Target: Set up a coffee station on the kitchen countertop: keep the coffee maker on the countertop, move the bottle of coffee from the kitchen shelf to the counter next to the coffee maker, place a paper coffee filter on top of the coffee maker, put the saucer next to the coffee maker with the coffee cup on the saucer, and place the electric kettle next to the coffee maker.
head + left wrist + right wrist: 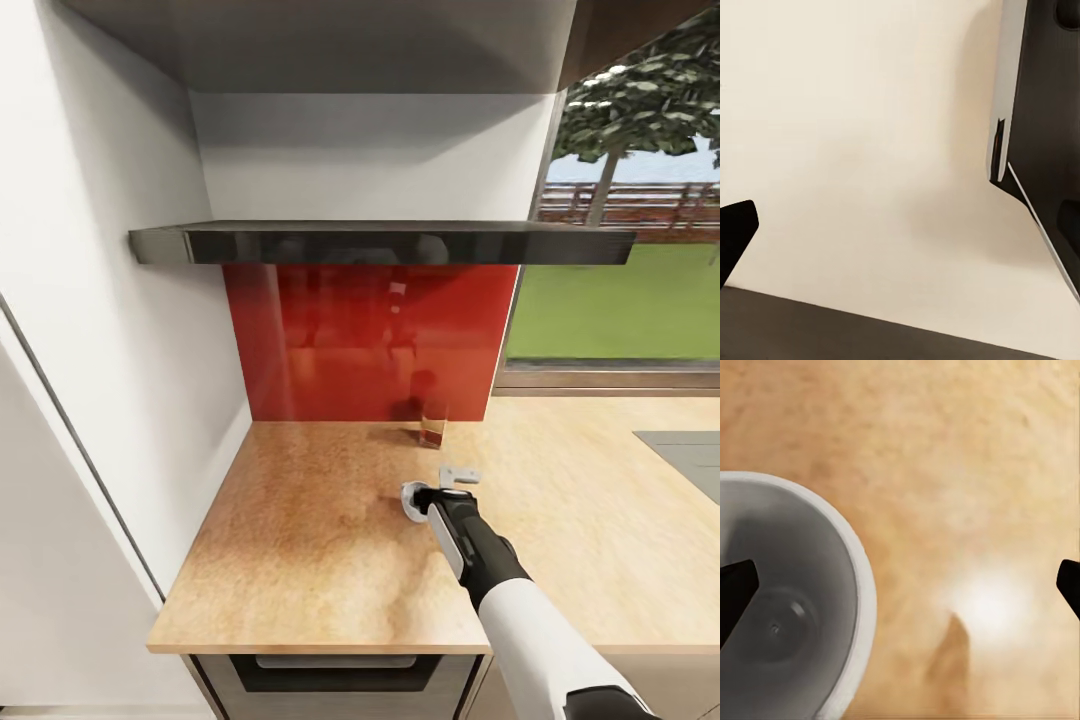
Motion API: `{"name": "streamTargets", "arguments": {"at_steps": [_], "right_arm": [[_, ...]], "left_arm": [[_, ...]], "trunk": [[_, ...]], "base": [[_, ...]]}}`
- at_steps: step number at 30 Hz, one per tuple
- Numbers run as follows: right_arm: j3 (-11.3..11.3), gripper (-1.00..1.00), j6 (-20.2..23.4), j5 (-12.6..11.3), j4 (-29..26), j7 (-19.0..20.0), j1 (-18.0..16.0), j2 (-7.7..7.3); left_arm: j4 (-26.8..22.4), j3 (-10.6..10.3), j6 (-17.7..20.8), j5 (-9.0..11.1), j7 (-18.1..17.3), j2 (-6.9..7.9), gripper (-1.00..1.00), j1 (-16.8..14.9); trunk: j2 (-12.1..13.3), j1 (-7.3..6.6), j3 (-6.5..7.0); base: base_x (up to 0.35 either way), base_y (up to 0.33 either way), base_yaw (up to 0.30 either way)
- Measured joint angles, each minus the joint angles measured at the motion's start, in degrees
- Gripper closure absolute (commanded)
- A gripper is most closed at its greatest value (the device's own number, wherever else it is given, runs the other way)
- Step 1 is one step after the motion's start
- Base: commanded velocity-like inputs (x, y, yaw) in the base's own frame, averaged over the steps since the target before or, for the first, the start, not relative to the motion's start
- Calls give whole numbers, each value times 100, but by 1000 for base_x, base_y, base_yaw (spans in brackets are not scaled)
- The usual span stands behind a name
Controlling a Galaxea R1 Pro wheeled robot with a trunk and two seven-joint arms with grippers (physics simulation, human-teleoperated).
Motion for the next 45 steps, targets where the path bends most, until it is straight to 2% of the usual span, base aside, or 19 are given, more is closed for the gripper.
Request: {"name": "streamTargets", "arguments": {"at_steps": [14,15,25,42,45], "right_arm": [[-9,-100,0,1,222,3,0,0],[-9,100,0,1,224,2,0,0],[-9,100,20,103,171,-9,-4,0],[-33,100,1,8,145,3,-1,0],[-27,100,23,9,-59,-1,-3,0]], "left_arm": [[25,0,-15,0,-4,-2,-100,0],[26,0,-15,0,-3,-2,-100,0],[34,0,-31,0,-4,8,-100,1],[35,0,-61,0,-9,10,-100,0],[35,0,-61,0,-9,12,-100,0]], "trunk": [[0,0,0],[0,0,0],[-4,-1,1],[-1,0,0],[-1,0,0]], "base": [[0,0,0],[0,0,0],[0,0,0],[0,0,0],[0,0,0]]}}
